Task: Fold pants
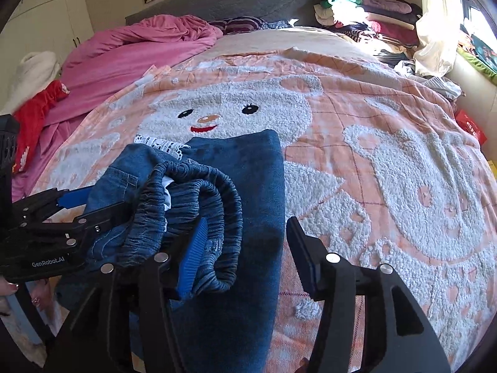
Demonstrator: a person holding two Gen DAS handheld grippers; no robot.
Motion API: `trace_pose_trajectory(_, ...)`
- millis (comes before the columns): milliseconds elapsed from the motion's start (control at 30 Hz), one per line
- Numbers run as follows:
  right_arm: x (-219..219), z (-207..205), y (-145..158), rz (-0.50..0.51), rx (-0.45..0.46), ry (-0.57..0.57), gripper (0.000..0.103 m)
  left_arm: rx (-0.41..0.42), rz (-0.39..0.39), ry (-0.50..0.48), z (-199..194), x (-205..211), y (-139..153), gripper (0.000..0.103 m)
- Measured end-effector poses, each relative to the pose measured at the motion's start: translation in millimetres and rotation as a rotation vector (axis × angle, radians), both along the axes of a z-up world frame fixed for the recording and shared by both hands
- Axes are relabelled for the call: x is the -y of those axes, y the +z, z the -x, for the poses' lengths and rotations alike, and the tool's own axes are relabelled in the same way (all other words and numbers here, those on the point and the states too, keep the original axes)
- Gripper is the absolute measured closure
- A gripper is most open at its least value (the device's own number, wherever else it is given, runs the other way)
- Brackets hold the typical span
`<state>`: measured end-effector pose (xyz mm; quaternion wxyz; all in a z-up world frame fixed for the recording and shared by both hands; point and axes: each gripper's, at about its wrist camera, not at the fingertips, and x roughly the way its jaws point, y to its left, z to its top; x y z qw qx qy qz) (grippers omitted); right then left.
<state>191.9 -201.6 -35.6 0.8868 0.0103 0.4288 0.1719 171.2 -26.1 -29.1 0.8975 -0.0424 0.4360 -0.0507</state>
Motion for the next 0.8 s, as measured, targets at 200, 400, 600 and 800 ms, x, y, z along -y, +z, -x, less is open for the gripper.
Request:
trace_pose_trajectory(200,4.9,18.1,20.0,-0.011,0.056,-0.019,0.034,0.010,0.031,0.005,14.2,-3.3,8.9,0.026)
trace_pose_trajectory(400,4.9,42.3,44.1,-0.027,0.130,-0.023,0.022,0.051,0.047,0.017,31.2,-10.3,25.6,0.019)
trace_pose_trajectory(600,7.8,68.3,61.9,-0.060,0.178,-0.038,0.012,0.101,0.050,0.017,51.4,-13.6,45.3,0.013)
trace_pose_trajectory(800,11.0,95.8,74.2,-0.067,0.211,-0.056,0.008,0.117,0.066,-0.003,69.1,-14.6,57.0,0.009)
